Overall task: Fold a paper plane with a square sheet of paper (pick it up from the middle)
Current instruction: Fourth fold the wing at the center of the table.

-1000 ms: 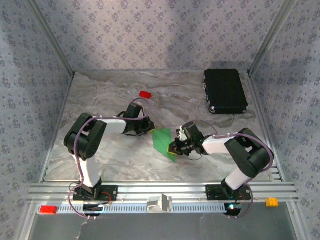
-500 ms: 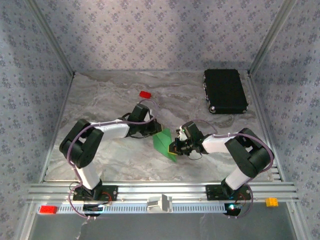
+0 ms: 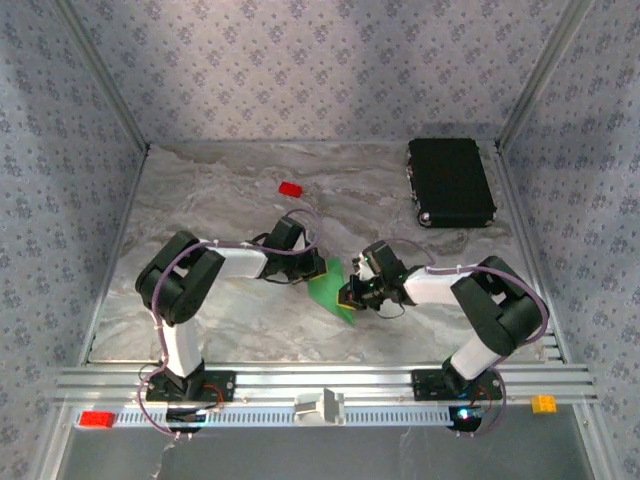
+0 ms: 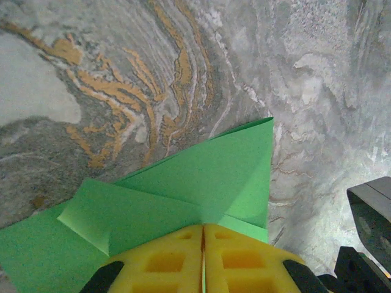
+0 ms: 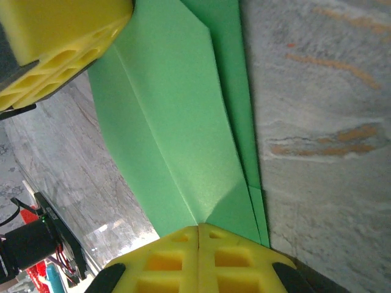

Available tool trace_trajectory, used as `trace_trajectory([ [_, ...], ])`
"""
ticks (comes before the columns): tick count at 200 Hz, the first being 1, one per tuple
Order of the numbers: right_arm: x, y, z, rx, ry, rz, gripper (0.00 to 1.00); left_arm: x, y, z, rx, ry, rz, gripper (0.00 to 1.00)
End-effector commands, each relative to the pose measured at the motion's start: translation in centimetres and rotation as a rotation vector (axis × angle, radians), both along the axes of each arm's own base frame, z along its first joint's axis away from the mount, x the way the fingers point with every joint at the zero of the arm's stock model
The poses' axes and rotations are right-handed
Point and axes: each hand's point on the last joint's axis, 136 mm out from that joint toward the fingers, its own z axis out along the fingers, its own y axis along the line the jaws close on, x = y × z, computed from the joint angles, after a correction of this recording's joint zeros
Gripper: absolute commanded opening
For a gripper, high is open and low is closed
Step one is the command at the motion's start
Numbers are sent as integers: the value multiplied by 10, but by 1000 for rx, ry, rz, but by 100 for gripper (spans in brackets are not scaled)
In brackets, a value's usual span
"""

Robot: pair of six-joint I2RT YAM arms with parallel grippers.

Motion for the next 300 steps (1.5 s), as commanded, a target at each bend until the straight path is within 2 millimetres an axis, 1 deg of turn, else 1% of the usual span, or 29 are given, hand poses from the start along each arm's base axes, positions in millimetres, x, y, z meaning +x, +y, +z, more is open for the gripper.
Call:
trace_trajectory([
  [1,2,1,13,-17,-2,3,3,-15,11,-25,49,63,7,9],
  [17,11,9,23,-1,-28,-3,3,-16,12,-26,51,64,5,9],
  [34,19,17,25,1,-33,3,5,-16,12,-25,50,63,3,9],
  [42,22,20,23,-4,-32,2,5,-17,12,-26,51,64,0,9],
  [56,22,26,15,-6,-16,14,5,-17,12,-25,49,63,2,9],
  [65,20,25,4,-33,3,14,6,-17,12,-25,50,63,2,8],
  [86,7,18,-19,-73,53,14,6,-17,13,-25,53,62,4,8],
  [97,-1,14,-25,-73,69,9,6,-17,15,-26,55,63,8,8],
  [112,-9,10,-25,-70,72,8,6,-16,16,-27,57,65,10,8],
  [142,-20,4,-14,-65,57,16,8,-16,20,-31,64,75,23,8],
  [161,-29,-2,-13,-62,60,20,9,-16,21,-33,66,78,26,8],
  [208,-60,-16,-20,-65,79,11,11,-16,21,-35,65,83,30,8],
  [227,-69,-22,-22,-65,78,3,11,-16,21,-36,64,85,32,8],
  [250,-78,-28,-25,-71,78,6,12,-16,21,-36,64,87,32,8],
  [278,-89,-39,-34,-92,94,-1,12,-16,21,-35,63,85,32,8],
  [300,-91,-43,-34,-90,88,-11,13,-16,21,-35,64,85,34,8],
])
